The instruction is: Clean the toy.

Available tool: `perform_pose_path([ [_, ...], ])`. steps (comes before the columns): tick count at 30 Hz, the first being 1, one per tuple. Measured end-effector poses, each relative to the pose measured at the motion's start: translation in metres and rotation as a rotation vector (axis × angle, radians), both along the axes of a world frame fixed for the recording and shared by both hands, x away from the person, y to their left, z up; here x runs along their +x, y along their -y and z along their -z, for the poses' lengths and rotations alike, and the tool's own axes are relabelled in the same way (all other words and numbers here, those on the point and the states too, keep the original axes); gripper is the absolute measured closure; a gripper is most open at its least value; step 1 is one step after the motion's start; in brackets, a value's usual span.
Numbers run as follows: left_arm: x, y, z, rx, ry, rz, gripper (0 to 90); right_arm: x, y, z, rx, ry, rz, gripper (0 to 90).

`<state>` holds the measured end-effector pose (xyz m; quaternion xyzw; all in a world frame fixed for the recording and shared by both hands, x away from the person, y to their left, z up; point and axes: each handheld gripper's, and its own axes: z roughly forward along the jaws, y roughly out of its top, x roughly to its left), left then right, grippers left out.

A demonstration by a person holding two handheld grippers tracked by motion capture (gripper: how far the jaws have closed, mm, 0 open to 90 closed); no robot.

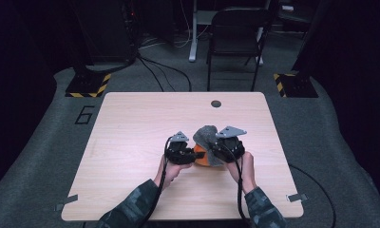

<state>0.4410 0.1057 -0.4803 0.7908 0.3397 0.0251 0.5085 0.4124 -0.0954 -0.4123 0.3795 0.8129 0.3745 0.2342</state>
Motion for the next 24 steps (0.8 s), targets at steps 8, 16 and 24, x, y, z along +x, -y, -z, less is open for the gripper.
perform_pose_path([
  [8, 0.000, 0.001, 0.003, 0.006, 0.004, 0.004, 72.1, 0.011, 0.023, 0.012, -0.056, -0.031, 0.093, 75.9],
  [16, -0.001, 0.003, 0.007, -0.011, 0.026, 0.003, 71.9, 0.030, 0.058, 0.038, -0.026, -0.122, 0.196, 76.0],
  [24, -0.002, 0.001, 0.007, -0.035, 0.029, 0.005, 71.7, 0.045, 0.072, 0.074, -0.067, -0.239, 0.230, 75.5],
])
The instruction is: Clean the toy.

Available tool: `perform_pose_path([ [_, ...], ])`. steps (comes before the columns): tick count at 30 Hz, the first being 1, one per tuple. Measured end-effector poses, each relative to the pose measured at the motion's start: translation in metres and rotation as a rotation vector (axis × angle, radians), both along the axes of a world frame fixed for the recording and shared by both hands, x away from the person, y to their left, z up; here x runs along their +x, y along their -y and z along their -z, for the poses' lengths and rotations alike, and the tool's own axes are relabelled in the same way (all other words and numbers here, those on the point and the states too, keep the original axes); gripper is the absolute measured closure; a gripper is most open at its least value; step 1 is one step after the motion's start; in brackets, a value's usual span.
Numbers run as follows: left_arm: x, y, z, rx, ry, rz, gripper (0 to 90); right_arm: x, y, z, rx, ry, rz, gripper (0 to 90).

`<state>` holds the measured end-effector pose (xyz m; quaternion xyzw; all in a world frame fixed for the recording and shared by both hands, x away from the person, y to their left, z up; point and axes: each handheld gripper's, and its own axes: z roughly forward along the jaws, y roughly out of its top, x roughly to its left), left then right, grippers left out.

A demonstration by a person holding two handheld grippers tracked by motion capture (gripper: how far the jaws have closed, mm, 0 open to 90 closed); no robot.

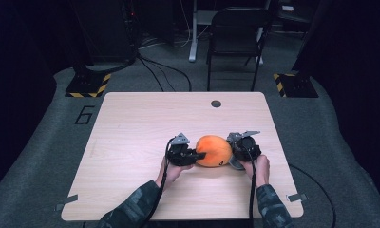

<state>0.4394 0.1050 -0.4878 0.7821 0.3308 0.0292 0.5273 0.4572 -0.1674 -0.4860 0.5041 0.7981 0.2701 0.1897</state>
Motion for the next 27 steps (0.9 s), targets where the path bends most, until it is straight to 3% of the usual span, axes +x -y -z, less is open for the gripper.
perform_pose_path([
  [5, 0.000, -0.001, 0.000, -0.011, 0.004, -0.002, 71.3, -0.002, 0.009, -0.015, 0.026, 0.032, 0.009, 75.1],
  [6, 0.000, -0.002, 0.000, -0.010, 0.002, -0.005, 71.3, -0.007, 0.014, -0.031, 0.078, 0.079, 0.011, 75.2],
  [7, 0.000, -0.002, 0.000, -0.010, 0.002, -0.005, 71.2, -0.007, 0.014, -0.031, 0.078, 0.079, 0.011, 75.2],
  [8, 0.000, -0.001, 0.000, -0.007, 0.005, -0.005, 71.2, -0.014, 0.015, -0.051, 0.142, 0.130, -0.011, 75.2],
  [11, -0.001, 0.000, -0.001, 0.000, 0.008, -0.007, 71.0, -0.028, 0.000, -0.080, 0.181, 0.208, -0.075, 75.2],
  [13, -0.001, 0.000, -0.001, 0.002, 0.008, -0.006, 71.0, -0.033, -0.008, -0.086, 0.185, 0.226, -0.103, 75.2],
  [14, -0.001, 0.000, -0.001, 0.003, 0.008, -0.007, 70.9, -0.042, -0.027, -0.094, 0.177, 0.246, -0.161, 75.1],
  [16, -0.001, 0.000, -0.001, 0.019, 0.026, -0.002, 70.9, -0.047, -0.047, -0.094, 0.163, 0.251, -0.215, 75.1],
  [17, -0.001, 0.000, -0.001, 0.019, 0.026, -0.002, 70.8, -0.047, -0.047, -0.094, 0.163, 0.251, -0.215, 75.1],
  [18, -0.002, 0.000, -0.001, 0.021, 0.030, -0.002, 70.6, -0.050, -0.062, -0.089, 0.156, 0.230, -0.252, 75.0],
  [19, -0.002, 0.000, -0.001, 0.021, 0.030, -0.002, 70.5, -0.050, -0.062, -0.089, 0.156, 0.230, -0.252, 75.0],
  [20, -0.003, 0.001, -0.001, 0.023, 0.026, -0.012, 70.4, -0.049, -0.071, -0.081, 0.125, 0.209, -0.273, 75.0],
  [23, -0.001, 0.000, 0.000, 0.037, 0.032, -0.006, 70.3, -0.045, -0.073, -0.070, 0.088, 0.197, -0.268, 75.4],
  [24, -0.001, 0.000, 0.000, 0.037, 0.032, -0.006, 70.3, -0.043, -0.070, -0.070, 0.053, 0.205, -0.285, 75.5],
  [27, -0.002, 0.002, 0.000, 0.049, 0.040, -0.003, 70.3, -0.044, -0.070, -0.068, 0.034, 0.206, -0.264, 75.6],
])
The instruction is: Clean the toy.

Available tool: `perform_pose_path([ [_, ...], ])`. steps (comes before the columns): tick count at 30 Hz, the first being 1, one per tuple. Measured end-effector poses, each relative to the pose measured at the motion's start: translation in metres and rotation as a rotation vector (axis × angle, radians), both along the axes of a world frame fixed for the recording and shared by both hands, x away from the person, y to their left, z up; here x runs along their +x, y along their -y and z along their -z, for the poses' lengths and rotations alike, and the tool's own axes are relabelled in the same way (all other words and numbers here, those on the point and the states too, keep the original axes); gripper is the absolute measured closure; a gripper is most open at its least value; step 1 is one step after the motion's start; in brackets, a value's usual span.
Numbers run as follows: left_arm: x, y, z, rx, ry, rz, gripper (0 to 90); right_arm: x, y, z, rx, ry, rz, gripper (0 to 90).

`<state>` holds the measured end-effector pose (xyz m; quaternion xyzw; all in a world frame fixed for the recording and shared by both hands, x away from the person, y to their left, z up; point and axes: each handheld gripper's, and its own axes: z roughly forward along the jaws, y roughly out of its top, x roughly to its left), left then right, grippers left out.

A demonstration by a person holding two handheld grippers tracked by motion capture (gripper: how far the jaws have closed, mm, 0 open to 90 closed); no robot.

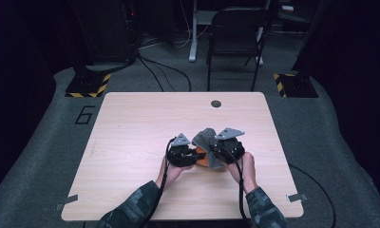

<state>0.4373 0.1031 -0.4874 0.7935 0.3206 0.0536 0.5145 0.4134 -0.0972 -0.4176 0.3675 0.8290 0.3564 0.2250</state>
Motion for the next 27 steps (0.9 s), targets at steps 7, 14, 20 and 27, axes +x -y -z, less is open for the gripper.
perform_pose_path([
  [7, 0.001, 0.000, 0.001, -0.015, -0.006, -0.003, 70.3, 0.008, 0.020, 0.005, -0.006, -0.020, 0.059, 75.6],
  [14, 0.001, 0.001, 0.002, -0.017, -0.003, 0.001, 70.2, 0.022, 0.048, 0.019, 0.018, -0.063, 0.138, 75.4],
  [20, 0.001, 0.000, 0.003, -0.020, -0.004, 0.001, 70.4, 0.037, 0.071, 0.044, -0.027, -0.142, 0.239, 75.3],
  [27, 0.003, -0.003, 0.003, -0.032, -0.018, 0.004, 70.3, 0.047, 0.086, 0.058, -0.036, -0.220, 0.282, 75.5],
])
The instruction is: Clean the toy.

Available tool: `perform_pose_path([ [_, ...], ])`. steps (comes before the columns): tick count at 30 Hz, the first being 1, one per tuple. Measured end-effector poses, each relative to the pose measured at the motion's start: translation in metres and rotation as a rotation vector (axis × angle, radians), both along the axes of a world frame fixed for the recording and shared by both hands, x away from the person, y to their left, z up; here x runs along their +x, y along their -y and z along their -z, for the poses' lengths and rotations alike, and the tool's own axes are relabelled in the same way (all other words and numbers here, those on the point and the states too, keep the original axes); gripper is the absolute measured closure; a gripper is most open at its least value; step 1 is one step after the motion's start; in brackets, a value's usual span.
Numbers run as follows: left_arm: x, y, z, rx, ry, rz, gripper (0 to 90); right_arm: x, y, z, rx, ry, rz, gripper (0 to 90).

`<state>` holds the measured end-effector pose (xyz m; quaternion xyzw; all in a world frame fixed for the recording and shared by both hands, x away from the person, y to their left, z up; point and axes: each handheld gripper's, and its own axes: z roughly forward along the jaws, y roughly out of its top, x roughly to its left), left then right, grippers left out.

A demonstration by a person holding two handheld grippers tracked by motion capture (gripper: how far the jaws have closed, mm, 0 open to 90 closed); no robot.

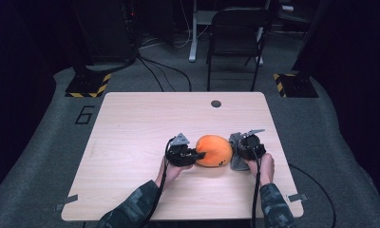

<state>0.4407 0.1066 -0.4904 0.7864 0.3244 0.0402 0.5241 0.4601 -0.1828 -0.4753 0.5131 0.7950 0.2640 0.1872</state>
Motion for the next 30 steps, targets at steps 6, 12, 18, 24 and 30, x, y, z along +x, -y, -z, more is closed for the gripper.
perform_pose_path([
  [6, -0.002, 0.001, -0.001, 0.005, 0.011, -0.004, 70.3, -0.020, -0.012, -0.051, 0.113, 0.130, -0.073, 75.2],
  [12, -0.002, 0.002, -0.002, 0.005, 0.019, 0.005, 70.1, -0.046, -0.059, -0.082, 0.178, 0.222, -0.237, 74.9],
  [18, -0.001, 0.002, -0.001, 0.012, 0.016, 0.007, 70.1, -0.047, -0.087, -0.061, 0.098, 0.192, -0.291, 74.6],
  [24, 0.000, 0.002, 0.000, 0.008, 0.019, 0.008, 70.1, -0.045, -0.081, -0.059, 0.028, 0.212, -0.270, 74.7],
  [30, 0.000, 0.002, 0.001, 0.003, 0.014, 0.006, 70.1, -0.035, -0.058, -0.053, 0.047, 0.180, -0.197, 74.6],
])
